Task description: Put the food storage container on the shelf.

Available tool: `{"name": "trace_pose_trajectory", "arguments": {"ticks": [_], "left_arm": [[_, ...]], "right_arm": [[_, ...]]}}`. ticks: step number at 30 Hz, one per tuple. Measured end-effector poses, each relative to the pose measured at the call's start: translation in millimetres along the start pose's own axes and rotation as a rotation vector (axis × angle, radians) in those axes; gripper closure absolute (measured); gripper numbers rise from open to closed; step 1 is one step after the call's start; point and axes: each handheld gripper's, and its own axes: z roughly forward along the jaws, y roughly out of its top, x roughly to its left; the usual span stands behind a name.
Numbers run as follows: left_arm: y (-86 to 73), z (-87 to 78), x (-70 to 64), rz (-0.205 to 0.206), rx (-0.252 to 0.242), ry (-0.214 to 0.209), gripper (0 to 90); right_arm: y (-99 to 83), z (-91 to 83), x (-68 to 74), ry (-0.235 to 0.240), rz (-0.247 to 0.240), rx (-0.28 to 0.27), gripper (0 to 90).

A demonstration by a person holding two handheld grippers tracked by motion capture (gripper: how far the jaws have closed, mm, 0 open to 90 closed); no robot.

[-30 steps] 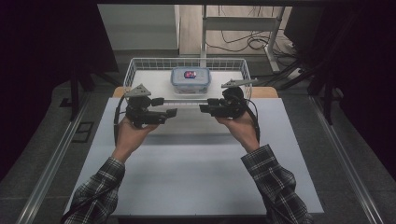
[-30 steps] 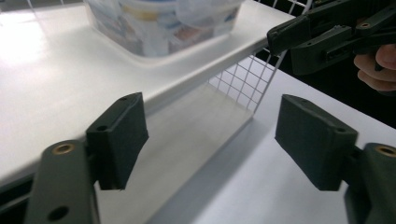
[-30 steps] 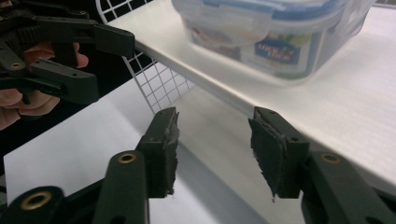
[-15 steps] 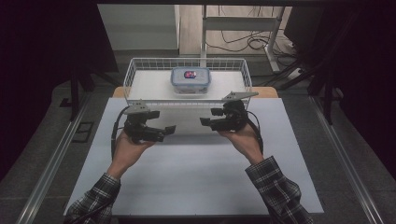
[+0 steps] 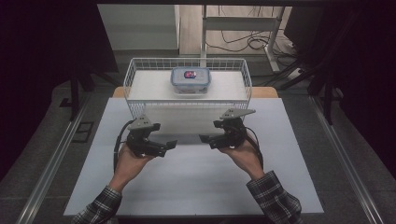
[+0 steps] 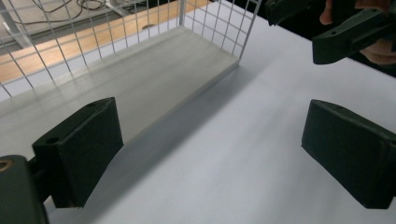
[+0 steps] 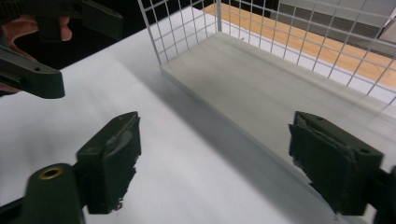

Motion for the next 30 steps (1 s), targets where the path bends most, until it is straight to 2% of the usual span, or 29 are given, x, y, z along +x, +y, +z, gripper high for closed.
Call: {"name": "trace_pose_trajectory", "arguments": {"ticks": [10,14,16,21,30], "left_arm": [[-24.6,7.9,-7.8,-0.016,0.001,-0.007,3.8],[-35.4,10.1,-11.4,-0.015,0.012,0.003,3.1],[-40.9,9.5,-13.0,-0.005,0.012,0.012,2.8],[-52.0,5.3,-16.6,0.005,0.015,0.035,1.9],[-66.6,0.4,-22.0,0.001,0.016,0.035,1.1]], "right_arm": [[-27.1,2.2,4.6,-0.004,-0.006,0.007,7.6],[-36.2,3.1,7.7,-0.019,-0.021,0.032,4.1],[-39.8,2.9,8.8,-0.032,-0.023,0.039,2.4],[-48.1,0.6,12.4,-0.021,-0.018,0.04,1.0],[-61.2,-2.7,23.5,-0.042,-0.045,0.04,0.0]]}}
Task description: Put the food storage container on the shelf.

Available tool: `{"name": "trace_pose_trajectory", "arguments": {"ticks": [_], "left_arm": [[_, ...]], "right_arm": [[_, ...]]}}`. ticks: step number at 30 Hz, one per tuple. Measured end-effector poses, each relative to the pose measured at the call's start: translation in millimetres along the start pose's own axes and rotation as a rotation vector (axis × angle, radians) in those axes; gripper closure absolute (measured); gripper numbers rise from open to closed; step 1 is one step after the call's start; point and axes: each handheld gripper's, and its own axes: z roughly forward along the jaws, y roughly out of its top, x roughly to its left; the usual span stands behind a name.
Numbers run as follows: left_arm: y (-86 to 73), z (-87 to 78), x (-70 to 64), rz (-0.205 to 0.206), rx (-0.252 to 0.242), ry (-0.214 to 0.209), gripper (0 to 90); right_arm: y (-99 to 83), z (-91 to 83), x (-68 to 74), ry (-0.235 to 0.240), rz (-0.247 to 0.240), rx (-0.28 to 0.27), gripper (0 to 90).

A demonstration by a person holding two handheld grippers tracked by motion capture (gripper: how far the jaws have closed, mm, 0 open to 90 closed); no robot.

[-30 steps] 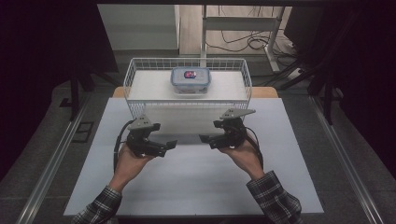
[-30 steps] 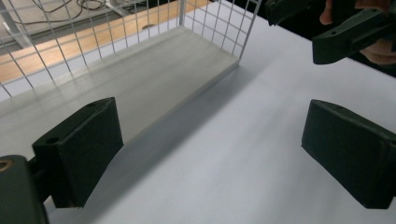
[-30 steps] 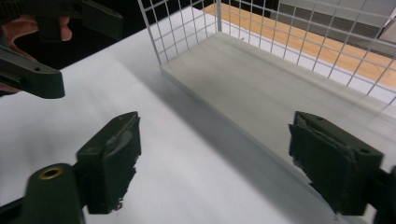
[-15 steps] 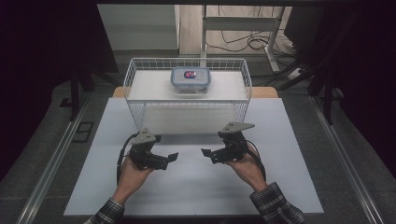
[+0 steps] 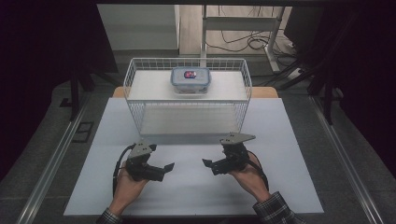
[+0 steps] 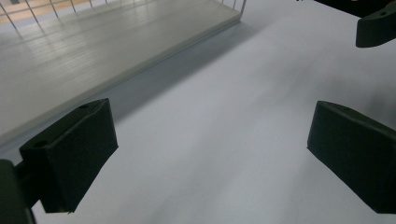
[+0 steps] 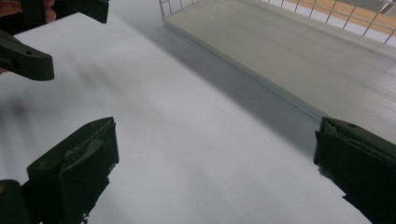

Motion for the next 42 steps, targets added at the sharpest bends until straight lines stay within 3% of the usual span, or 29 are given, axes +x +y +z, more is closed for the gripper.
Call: {"name": "trace_pose_trajectory", "arguments": {"ticks": [7,16,42], "left_arm": [[-10.6,-2.5,-4.9,0.002,0.028,-0.014,0.5],[-25.6,-7.9,-13.8,0.047,0.078,0.027,0.0],[-62.7,-64.1,1.2,-0.006,0.074,0.15,0.1]], "right_arm": [[-12.3,0.2,7.2,-0.011,-0.017,0.028,0.0],[-23.3,-5.0,11.4,-0.027,-0.03,0.037,0.0],[-53.6,-48.0,6.5,-0.127,-0.02,0.028,0.0]]}}
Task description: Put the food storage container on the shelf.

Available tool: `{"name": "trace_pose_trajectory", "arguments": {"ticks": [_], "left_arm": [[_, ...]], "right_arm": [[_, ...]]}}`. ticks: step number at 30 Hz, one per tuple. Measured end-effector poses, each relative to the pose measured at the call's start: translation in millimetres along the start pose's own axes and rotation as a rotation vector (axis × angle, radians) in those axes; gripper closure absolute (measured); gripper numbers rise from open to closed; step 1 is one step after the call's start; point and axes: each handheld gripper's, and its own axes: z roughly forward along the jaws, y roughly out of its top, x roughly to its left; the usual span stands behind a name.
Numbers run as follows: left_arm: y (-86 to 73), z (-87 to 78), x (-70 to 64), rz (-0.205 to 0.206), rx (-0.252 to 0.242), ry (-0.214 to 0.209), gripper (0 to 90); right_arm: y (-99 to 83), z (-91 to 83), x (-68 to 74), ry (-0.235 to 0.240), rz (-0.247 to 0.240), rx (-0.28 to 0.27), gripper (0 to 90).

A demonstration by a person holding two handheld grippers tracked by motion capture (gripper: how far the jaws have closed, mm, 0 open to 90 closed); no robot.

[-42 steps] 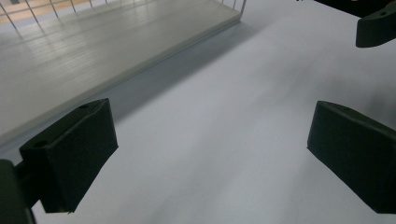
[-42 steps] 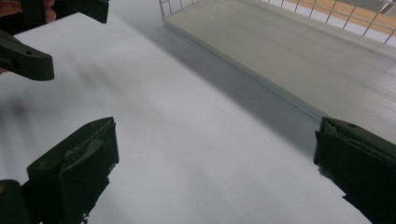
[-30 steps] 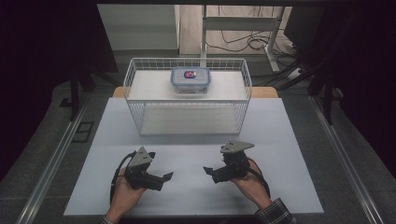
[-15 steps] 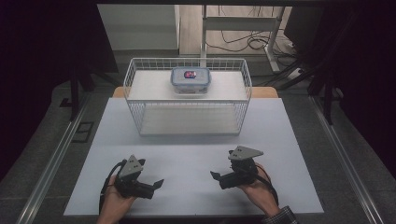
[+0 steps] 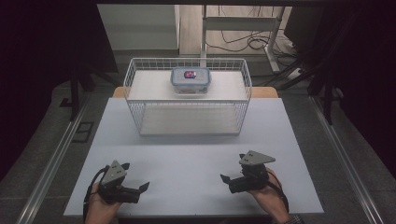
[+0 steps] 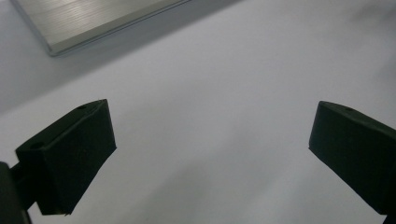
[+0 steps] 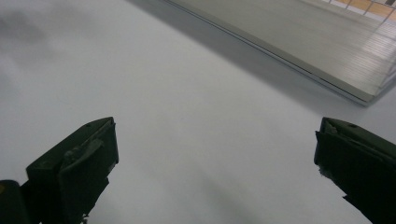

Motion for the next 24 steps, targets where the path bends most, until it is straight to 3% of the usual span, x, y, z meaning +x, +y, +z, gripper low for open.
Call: {"name": "trace_pose_trajectory", "arguments": {"ticks": [24], "left_arm": [[-32.4,-35.2,22.1,-0.049,0.008,0.121,0.5]], "right_arm": [[-36.6,-36.9,-20.8,-0.131,0.057,-0.004,0.0]]}}
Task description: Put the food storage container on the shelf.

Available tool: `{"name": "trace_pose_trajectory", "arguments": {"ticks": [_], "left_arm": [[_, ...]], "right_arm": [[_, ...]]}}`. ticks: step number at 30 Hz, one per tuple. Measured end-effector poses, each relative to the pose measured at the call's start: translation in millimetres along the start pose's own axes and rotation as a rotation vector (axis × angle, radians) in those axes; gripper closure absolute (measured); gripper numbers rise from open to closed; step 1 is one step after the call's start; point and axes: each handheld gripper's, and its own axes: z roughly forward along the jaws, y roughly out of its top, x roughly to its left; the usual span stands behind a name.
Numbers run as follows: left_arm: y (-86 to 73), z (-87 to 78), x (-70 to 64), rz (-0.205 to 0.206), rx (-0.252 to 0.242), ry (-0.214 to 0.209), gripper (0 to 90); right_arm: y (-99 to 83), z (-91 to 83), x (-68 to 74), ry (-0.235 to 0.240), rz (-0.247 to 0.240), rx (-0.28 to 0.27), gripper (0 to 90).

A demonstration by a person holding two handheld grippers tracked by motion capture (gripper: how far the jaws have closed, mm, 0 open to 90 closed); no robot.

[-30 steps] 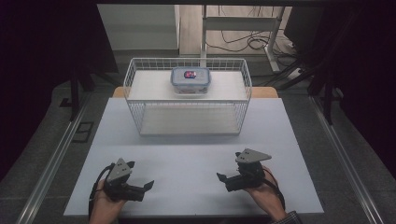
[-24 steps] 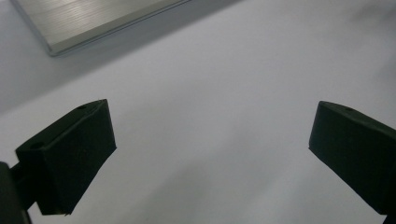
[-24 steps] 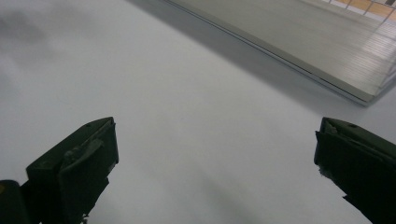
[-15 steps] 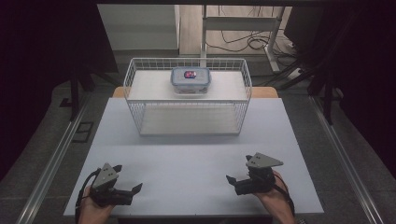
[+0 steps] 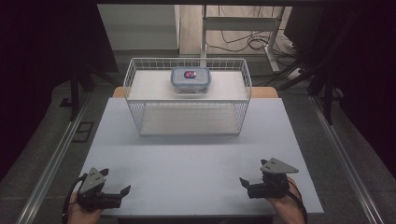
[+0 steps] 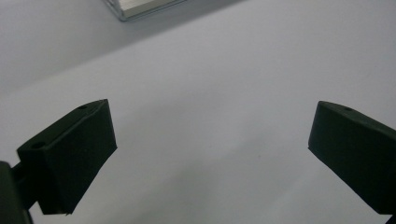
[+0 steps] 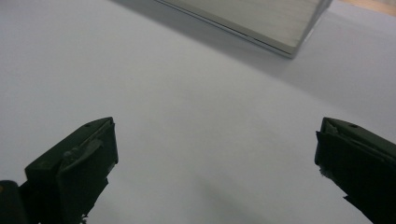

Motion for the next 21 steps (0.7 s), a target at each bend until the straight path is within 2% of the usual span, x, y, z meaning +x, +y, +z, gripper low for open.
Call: {"name": "trace_pose_trajectory", "arguments": {"ticks": [7,12,16,21], "left_arm": [[-10.5,-9.1,10.1,-0.016,-0.003,0.044,0.6],[-19.3,-12.2,15.9,-0.014,0.013,0.088,0.9],[-24.8,-12.3,19.9,-0.015,0.021,0.113,0.9],[-29.3,-8.3,23.4,-0.007,0.057,0.142,0.8]], "right_arm": [[-12.3,-7.9,-9.1,-0.041,0.019,0.012,0.0],[-24.2,-10.5,-15.4,-0.074,0.035,0.042,0.0],[-34.5,-11.8,-20.5,-0.086,0.052,0.071,0.0],[-43.3,-12.4,-25.3,-0.087,0.077,0.108,0.0]]}}
